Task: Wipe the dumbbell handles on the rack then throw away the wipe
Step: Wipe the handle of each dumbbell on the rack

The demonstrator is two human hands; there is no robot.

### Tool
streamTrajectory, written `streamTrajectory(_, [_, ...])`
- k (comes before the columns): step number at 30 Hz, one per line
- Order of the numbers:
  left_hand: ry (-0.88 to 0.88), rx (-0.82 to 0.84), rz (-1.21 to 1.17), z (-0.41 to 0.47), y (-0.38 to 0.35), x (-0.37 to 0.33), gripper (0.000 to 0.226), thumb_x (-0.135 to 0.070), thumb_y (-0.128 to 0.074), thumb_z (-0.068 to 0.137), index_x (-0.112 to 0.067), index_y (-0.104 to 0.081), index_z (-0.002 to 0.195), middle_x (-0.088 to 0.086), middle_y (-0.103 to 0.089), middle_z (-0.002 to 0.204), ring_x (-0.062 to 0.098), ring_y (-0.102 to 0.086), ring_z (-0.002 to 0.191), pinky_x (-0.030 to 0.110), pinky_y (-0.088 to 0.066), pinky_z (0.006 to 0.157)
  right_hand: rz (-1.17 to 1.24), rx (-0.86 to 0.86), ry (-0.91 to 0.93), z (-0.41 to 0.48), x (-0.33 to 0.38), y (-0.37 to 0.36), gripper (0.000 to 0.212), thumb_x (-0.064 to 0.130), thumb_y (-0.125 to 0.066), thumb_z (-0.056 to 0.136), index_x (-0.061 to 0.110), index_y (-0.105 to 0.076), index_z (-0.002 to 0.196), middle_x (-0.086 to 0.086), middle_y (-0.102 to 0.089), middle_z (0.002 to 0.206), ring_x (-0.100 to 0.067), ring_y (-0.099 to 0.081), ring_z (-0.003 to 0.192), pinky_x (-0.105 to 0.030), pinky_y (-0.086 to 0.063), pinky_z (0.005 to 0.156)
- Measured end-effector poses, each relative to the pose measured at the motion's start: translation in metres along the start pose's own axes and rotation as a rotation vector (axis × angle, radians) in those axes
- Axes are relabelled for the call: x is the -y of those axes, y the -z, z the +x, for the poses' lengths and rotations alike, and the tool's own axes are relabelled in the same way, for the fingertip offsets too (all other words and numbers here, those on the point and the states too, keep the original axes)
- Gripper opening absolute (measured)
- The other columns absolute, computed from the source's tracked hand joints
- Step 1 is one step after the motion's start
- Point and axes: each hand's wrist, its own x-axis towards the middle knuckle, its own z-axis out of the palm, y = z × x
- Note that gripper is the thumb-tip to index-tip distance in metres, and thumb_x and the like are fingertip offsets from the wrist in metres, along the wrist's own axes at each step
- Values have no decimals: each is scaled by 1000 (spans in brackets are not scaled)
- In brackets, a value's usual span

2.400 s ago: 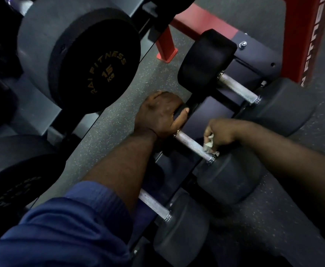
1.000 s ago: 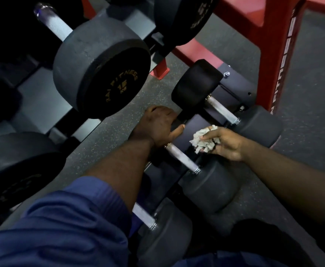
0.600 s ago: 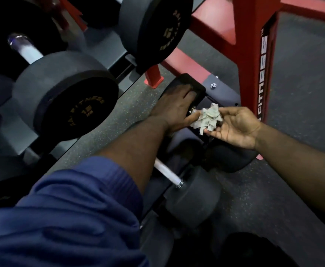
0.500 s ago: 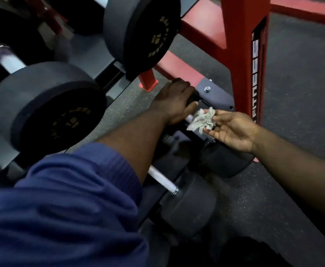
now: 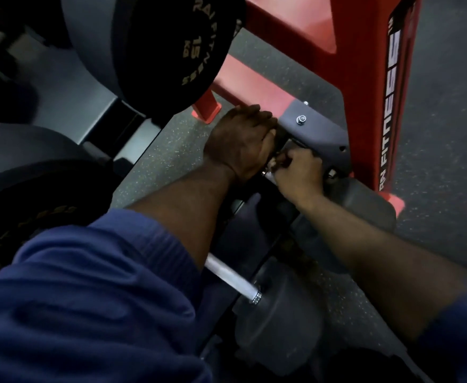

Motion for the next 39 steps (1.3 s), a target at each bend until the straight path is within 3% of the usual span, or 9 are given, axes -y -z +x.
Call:
streamTrajectory(3, [-2,-16,22,1,1,0,39,-34,-44,102,-17,-75,120,5,-72,127,29,-61,127,43,-43,108,25,-8,80,-25,-5,-3,9,23,-75,86,17,-80,91,-5,-78,91,-21,-71,90,-16,-41,71])
streamTrajectory(8, [20,-13,61,0,0,-5,38,-37,-44,101,-20,-74,118,1,-72,126,27,-60,128,43,-41,105,41,-110,-38,-20,-1,-17,11,16,-65,93,11,-72,101,-16,-75,102,-36,-65,100,-32,-42,82])
streamTrajectory(12, [35,-38,57,0,1,-5,37,-37,-47,99,-21,-75,117,0,-73,126,25,-60,129,44,-42,105,100,-6,-159,-6,0,-15,27,13,-60,95,5,-60,120,-22,-69,118,-38,-63,114,-34,-44,89])
streamTrajectory(15, [31,-21,49,0,-1,-4,39,-38,-45,100,-22,-74,121,0,-71,129,25,-58,131,44,-43,106,-62,44,-86,-15,2,-15,29,14,-57,94,8,-59,122,-23,-69,116,-43,-62,110,-41,-48,88])
streamTrajectory(19, [41,-40,39,-1,-4,-2,40,-39,-46,100,-20,-74,121,1,-71,129,26,-59,131,46,-43,106,-43,-23,29,-33,3,-16,31,6,-57,90,13,-66,119,-20,-73,107,-43,-64,102,-40,-47,84])
streamTrajectory(24, [41,-59,30,-1,-5,-3,38,-39,-48,99,-21,-75,120,0,-72,126,26,-60,129,46,-45,105,-162,246,-51,15,-5,0,27,29,-59,94,10,-71,109,-23,-71,112,-42,-64,109,-39,-51,84])
streamTrajectory(28, [37,-25,33,0,-5,-2,41,-40,-45,100,-20,-73,122,0,-71,129,26,-58,132,46,-43,106,-159,121,81,-18,-2,-1,16,8,-56,90,7,-71,95,-23,-72,101,-45,-64,98,-39,-47,82])
streamTrajectory(33, [49,-17,35,0,-6,-2,42,-40,-44,99,-21,-73,123,-1,-71,130,25,-57,133,46,-42,107,-13,127,-141,12,-3,-7,18,17,-63,93,10,-73,106,-20,-73,112,-38,-64,111,-32,-44,80])
streamTrajectory(39, [43,-35,26,-2,-5,-2,40,-40,-46,99,-20,-73,122,1,-71,129,26,-58,132,47,-43,106,-2,-66,-22,-29,6,-10,27,7,-62,87,15,-54,112,-17,-73,102,-40,-67,99,-43,-53,82])
